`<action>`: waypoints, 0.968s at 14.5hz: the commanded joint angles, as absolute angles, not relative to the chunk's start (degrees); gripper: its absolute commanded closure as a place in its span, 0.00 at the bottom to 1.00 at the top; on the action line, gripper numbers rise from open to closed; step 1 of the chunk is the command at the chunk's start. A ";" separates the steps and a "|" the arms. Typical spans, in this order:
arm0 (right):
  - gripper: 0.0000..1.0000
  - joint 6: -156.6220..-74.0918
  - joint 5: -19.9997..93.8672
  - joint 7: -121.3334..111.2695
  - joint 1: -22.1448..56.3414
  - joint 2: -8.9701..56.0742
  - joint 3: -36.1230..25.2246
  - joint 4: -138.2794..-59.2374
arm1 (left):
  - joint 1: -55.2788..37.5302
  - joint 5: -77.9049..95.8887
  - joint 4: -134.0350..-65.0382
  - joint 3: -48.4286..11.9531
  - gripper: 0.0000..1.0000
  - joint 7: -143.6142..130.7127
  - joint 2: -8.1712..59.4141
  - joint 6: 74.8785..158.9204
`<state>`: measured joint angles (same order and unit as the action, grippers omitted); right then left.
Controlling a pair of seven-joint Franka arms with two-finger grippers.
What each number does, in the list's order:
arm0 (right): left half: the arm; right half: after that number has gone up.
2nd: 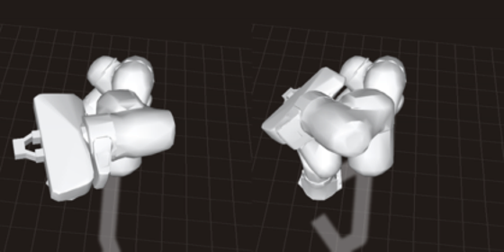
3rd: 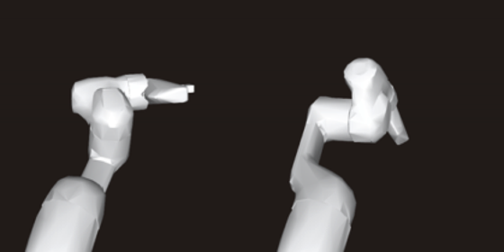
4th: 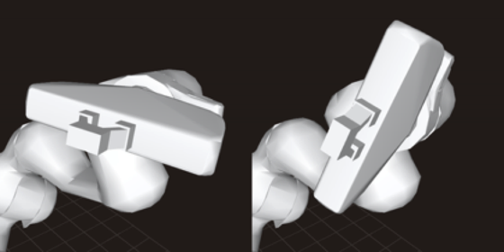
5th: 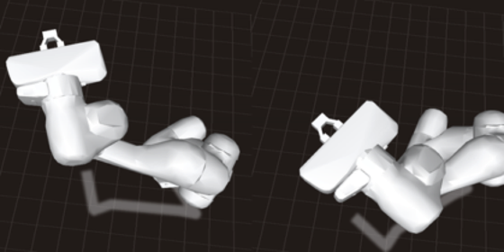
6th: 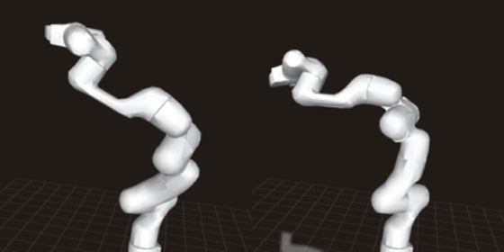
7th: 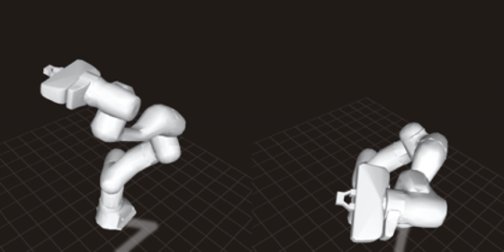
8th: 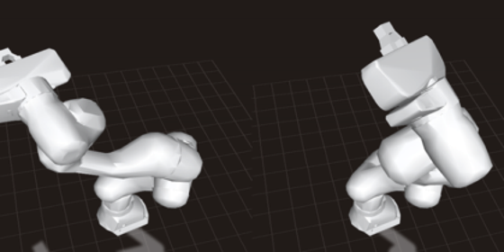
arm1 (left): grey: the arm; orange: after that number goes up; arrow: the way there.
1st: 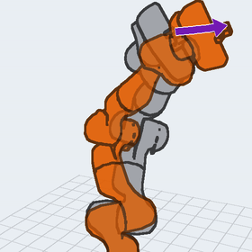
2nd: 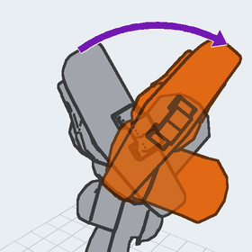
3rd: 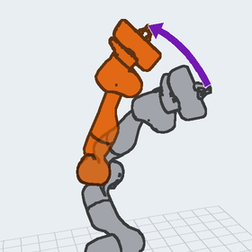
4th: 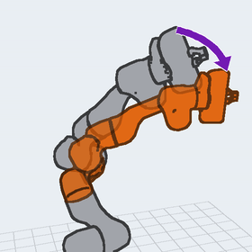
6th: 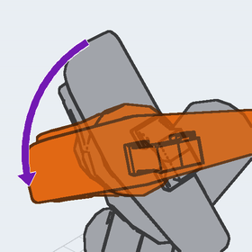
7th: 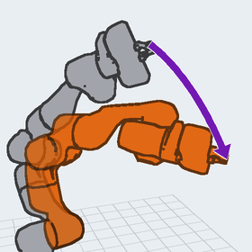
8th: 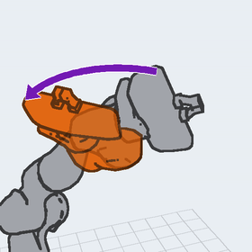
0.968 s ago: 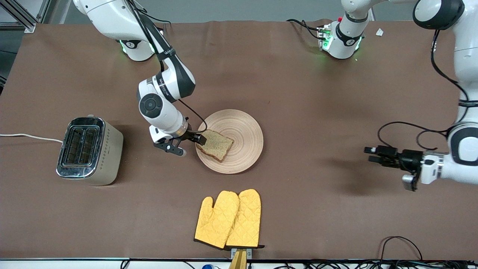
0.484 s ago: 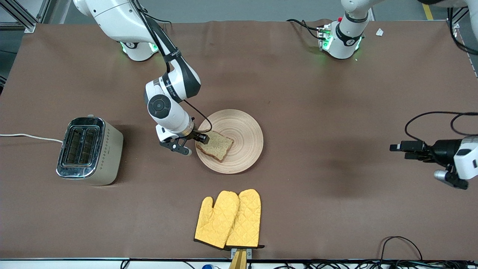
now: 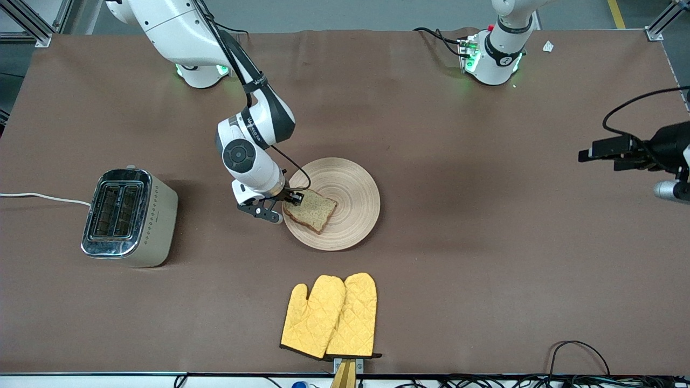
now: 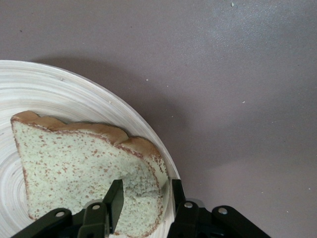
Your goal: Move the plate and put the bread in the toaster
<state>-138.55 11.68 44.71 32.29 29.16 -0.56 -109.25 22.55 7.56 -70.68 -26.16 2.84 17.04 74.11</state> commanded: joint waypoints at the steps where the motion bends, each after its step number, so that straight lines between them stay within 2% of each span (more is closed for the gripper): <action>1: 0.54 -139.57 12.83 45.26 32.96 29.88 -1.05 -108.81 | 22.06 0.47 -72.86 -29.26 0.00 1.93 12.84 74.09; 3: 0.63 -139.92 12.92 45.35 33.48 30.06 -1.05 -108.81 | 16.65 -8.31 -73.56 -28.40 0.00 2.20 10.21 74.53; 5: 0.72 -140.10 12.92 45.35 33.40 30.06 -1.05 -108.90 | 10.31 -15.10 -74.79 -22.00 0.00 2.55 8.01 74.88; 7: 0.84 -139.92 12.92 45.26 33.05 30.15 -1.05 -108.81 | 8.88 -14.77 -76.98 -18.73 0.00 2.55 4.94 78.38; 10: 0.94 -139.57 12.83 44.65 32.78 30.15 -1.05 -108.81 | 6.87 -6.45 -84.87 -12.33 0.00 2.55 -1.73 85.15; 12: 0.99 -139.31 12.83 44.82 33.05 30.41 -1.05 -108.72 | 3.88 -3.09 -88.23 -6.88 0.00 2.20 -4.39 85.78; 14: 0.99 -139.13 12.83 44.65 32.70 30.41 -1.05 -108.37 | 3.60 -1.06 -88.42 -5.19 0.00 2.20 -4.48 85.78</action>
